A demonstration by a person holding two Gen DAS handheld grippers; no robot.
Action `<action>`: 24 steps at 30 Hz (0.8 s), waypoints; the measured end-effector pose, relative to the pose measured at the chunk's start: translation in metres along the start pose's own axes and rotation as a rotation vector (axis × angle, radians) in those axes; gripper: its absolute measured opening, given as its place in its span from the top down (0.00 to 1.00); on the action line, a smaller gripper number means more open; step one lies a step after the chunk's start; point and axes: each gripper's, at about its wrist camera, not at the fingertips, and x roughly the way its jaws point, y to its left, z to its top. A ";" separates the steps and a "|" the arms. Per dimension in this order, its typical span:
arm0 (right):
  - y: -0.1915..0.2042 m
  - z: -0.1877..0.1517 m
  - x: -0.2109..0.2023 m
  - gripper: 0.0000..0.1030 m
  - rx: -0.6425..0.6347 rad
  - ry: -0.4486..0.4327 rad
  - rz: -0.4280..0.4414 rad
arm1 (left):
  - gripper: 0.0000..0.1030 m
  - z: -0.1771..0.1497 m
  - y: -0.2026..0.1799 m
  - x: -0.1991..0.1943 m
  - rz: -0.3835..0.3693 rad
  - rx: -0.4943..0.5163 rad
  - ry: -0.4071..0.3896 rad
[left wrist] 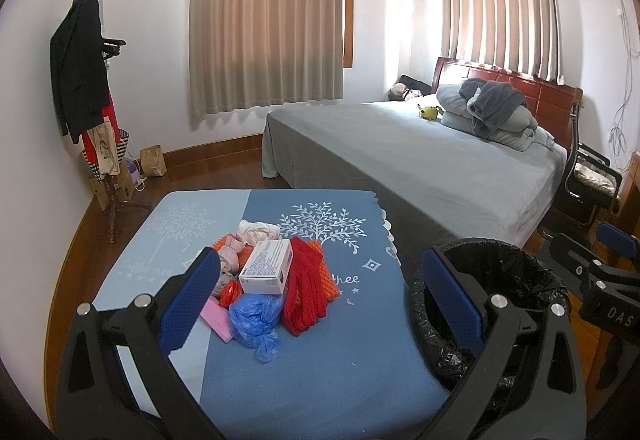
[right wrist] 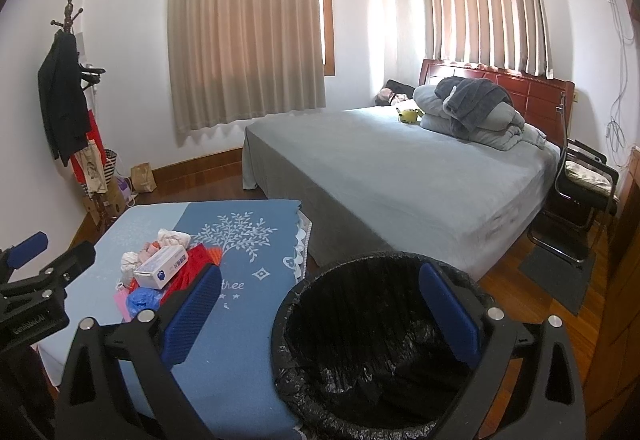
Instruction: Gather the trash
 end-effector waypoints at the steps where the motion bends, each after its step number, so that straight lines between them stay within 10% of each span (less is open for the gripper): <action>1: 0.000 0.000 0.000 0.06 0.000 0.001 0.000 | 0.05 0.000 0.000 0.000 0.000 0.000 0.000; 24: 0.000 -0.004 0.000 0.06 0.001 0.003 0.001 | 0.05 0.000 0.000 0.000 -0.001 -0.001 0.002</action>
